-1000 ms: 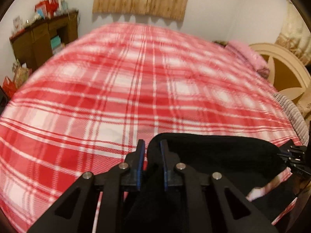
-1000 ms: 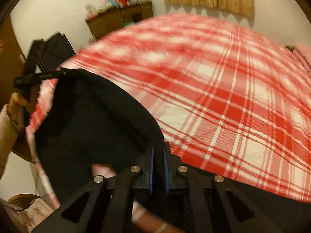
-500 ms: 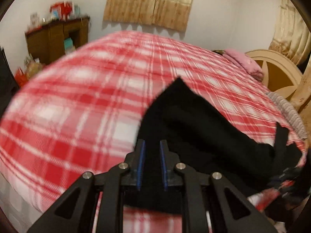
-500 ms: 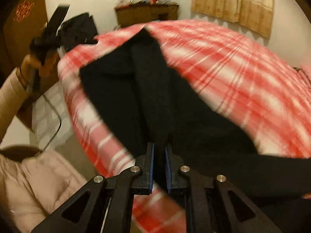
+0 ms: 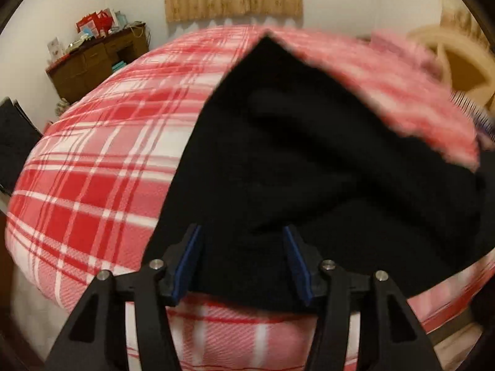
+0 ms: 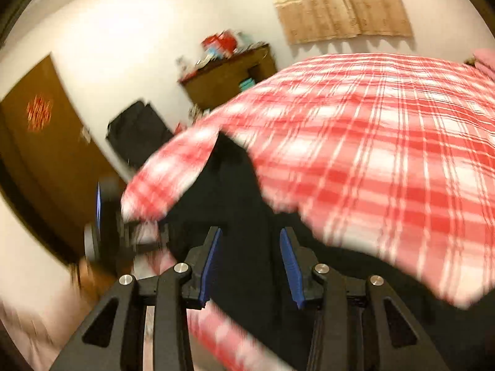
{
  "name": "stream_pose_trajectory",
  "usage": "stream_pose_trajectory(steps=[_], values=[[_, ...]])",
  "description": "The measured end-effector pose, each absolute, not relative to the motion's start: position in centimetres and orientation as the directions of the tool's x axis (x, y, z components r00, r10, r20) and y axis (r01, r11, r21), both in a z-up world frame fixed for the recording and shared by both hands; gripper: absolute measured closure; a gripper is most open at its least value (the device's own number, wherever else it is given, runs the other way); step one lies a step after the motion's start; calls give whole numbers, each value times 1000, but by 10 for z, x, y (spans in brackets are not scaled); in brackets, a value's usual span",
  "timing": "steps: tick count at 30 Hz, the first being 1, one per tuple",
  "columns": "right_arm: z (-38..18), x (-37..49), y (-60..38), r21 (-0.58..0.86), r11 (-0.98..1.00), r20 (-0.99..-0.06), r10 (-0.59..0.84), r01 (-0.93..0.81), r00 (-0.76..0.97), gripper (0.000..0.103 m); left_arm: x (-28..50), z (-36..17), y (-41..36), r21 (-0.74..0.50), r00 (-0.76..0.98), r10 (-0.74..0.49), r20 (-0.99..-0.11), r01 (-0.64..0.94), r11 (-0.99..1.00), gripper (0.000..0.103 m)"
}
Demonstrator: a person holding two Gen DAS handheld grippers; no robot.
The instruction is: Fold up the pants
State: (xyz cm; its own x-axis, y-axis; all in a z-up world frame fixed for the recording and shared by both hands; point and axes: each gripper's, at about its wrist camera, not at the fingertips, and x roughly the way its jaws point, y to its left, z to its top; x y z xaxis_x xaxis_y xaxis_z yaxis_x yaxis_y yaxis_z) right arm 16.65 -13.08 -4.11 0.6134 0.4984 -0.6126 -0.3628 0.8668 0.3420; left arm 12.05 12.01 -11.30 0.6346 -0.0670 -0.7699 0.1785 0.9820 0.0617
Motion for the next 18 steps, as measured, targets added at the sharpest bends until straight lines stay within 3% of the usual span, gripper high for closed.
stream_pose_trajectory(steps=[5,8,10,11,12,18], values=[[-66,244,-75,337,862,-674,501,-377,543,62,105,-84,137,109,699,-46,-713,175,979,46],[-80,265,-41,347,849,-702,516,-398,491,62,93,-61,166,104,745,-15,-667,113,988,29],[-84,266,-24,297,866,-721,479,-402,501,62,87,-50,191,92,766,24,-642,46,995,26],[-85,264,-15,281,860,-718,483,-426,502,73,84,-48,202,82,769,36,-638,22,996,26],[-85,263,-8,273,853,-717,489,-445,497,97,80,-47,211,71,771,44,-636,2,997,26],[-71,197,46,212,778,-668,557,-591,494,99,71,-42,253,-24,780,86,-620,-129,991,26]])
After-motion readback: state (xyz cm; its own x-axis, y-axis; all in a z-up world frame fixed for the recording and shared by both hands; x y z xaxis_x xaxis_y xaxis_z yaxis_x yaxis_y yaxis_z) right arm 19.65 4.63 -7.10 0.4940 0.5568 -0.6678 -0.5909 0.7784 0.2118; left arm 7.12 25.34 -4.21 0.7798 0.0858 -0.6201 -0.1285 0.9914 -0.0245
